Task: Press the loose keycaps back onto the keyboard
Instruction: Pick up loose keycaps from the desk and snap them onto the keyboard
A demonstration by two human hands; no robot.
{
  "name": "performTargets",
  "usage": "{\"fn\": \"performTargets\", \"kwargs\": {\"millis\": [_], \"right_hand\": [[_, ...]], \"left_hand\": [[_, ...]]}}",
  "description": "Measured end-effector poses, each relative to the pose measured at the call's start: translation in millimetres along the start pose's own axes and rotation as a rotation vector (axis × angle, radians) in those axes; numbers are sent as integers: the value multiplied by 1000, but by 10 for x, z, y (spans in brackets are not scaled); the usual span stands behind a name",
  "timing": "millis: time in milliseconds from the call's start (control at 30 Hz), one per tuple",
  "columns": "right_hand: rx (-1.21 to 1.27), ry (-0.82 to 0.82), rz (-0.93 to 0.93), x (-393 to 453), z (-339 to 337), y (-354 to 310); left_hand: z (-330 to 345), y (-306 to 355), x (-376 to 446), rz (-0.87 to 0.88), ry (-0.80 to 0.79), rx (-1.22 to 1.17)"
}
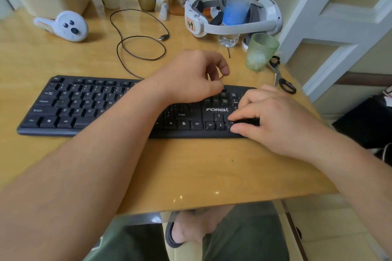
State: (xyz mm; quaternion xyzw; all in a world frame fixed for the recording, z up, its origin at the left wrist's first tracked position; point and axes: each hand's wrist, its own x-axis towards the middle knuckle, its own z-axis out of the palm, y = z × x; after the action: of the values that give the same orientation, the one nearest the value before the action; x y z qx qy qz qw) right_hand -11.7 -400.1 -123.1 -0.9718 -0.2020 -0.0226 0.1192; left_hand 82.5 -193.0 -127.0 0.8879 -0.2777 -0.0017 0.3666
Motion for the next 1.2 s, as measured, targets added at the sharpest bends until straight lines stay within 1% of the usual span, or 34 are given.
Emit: {"fn": "performTargets", "kwargs": {"millis": [100, 333, 500, 667, 867, 1067, 1133, 1200], "right_hand": [[4, 19, -1, 5, 26, -32], [31, -2, 99, 63, 41, -38], [33, 83, 155, 61, 144, -97], [121, 142, 176, 14, 197, -128], [51, 122, 124, -116, 158, -134], [-118, 53, 31, -179, 136, -189], [-120, 67, 18, -219, 176, -173], [-74, 113, 16, -236, 180, -117]], "left_hand": [[13, 2, 2, 21, 6, 18], [35, 17, -17, 61, -11, 57], [37, 14, -13, 72, -17, 69], [60, 28, -16, 93, -14, 73], [64, 35, -13, 93, -20, 85], [82, 35, -20, 92, -37, 77], [85, 37, -17, 91, -35, 75], [87, 40, -17, 89, -36, 69]]}}
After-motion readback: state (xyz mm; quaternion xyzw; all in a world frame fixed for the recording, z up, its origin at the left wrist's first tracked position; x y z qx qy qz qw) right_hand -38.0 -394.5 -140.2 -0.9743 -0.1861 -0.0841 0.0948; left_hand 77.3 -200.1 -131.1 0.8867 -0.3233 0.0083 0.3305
